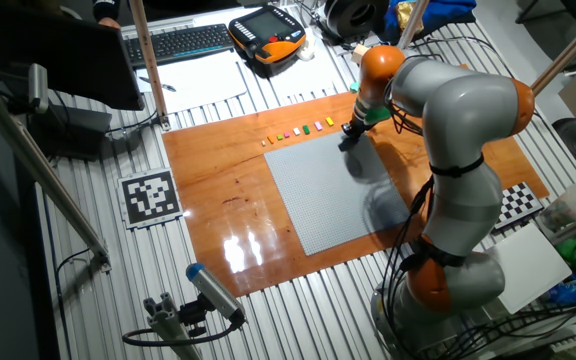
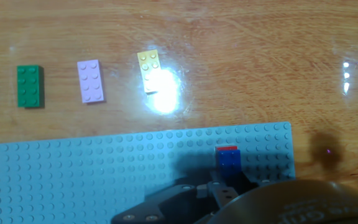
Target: Stack small Lego blocks randomly, one at a time
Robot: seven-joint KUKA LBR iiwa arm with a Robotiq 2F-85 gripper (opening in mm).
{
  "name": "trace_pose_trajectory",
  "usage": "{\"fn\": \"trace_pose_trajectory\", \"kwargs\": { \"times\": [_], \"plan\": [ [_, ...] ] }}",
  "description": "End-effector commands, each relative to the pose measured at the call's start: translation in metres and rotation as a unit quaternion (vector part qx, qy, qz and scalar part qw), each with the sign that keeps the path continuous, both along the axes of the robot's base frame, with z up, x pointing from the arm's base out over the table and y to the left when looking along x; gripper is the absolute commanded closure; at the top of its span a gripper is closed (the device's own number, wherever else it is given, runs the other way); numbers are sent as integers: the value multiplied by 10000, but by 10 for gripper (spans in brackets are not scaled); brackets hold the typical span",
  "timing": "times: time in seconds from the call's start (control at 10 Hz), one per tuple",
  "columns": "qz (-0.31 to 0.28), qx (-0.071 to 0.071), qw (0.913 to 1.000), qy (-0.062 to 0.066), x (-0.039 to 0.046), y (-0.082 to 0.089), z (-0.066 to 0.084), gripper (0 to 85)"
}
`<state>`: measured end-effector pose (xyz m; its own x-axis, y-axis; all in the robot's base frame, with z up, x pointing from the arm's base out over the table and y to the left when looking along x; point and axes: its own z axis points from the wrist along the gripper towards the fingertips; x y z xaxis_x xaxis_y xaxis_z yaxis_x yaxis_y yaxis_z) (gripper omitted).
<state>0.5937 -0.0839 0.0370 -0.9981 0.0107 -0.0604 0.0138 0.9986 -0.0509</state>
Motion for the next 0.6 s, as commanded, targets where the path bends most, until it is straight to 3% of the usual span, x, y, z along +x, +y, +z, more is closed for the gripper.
{"fn": "trace_pose_trajectory", "kwargs": {
  "times": [0.0,0.5],
  "plan": [
    [-5,-1,10000,-3,8,-8,-2,850],
    [-28,31,10000,-4,32,-26,-30,850]
  ]
}}
